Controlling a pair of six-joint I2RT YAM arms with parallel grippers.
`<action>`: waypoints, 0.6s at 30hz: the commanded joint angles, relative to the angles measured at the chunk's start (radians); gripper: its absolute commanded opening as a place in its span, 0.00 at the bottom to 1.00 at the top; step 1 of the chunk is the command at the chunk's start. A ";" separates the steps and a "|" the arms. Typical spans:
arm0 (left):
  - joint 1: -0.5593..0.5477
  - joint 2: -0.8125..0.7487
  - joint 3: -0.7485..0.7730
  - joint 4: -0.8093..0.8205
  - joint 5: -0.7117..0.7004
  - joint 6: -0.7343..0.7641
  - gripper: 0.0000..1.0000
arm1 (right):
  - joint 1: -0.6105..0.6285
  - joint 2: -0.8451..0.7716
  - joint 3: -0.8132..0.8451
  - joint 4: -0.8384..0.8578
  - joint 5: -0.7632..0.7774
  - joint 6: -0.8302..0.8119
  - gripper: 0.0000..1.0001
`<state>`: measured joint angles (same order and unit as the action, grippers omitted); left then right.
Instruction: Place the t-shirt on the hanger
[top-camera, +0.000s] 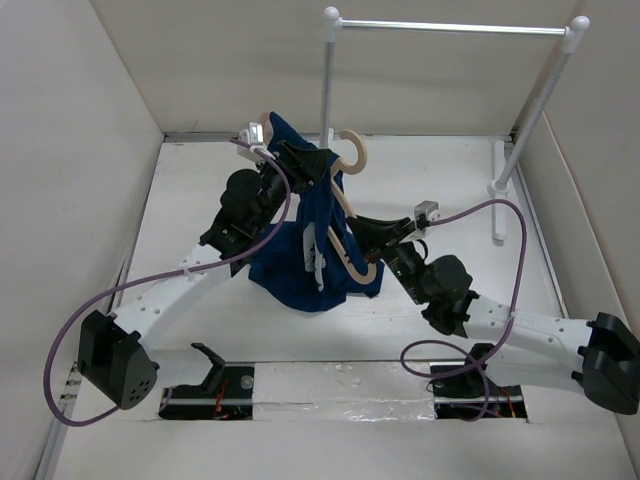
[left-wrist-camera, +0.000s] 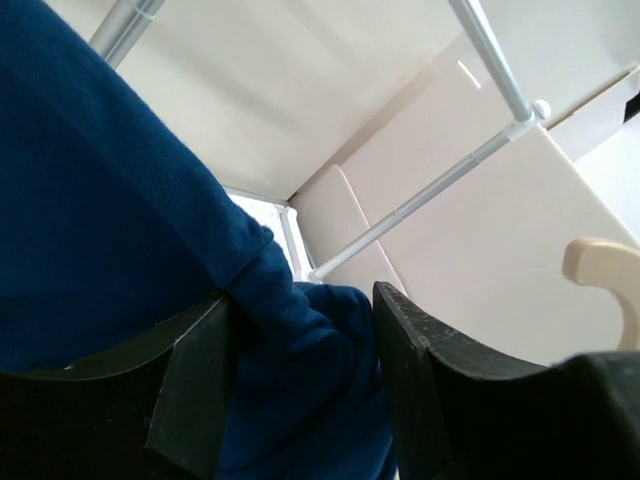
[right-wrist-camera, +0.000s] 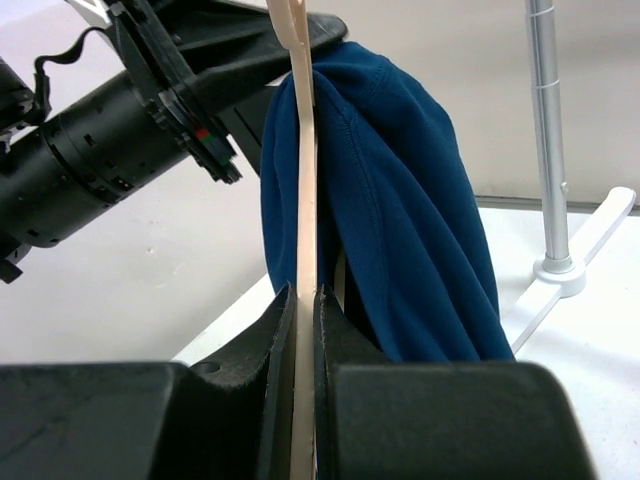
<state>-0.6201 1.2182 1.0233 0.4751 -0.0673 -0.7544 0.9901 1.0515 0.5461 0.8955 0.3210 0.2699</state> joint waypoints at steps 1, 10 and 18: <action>-0.001 0.013 0.037 0.072 0.035 -0.022 0.47 | 0.010 0.019 0.075 0.049 -0.026 0.000 0.00; -0.001 0.021 -0.031 0.141 0.037 -0.071 0.21 | 0.010 0.071 0.109 0.057 -0.036 -0.008 0.00; -0.001 -0.031 -0.104 0.177 0.006 -0.062 0.00 | 0.021 0.084 0.052 0.097 -0.019 0.060 0.00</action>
<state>-0.6266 1.2285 0.9554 0.6033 -0.0570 -0.8764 1.0027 1.1606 0.5884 0.8509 0.3138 0.2897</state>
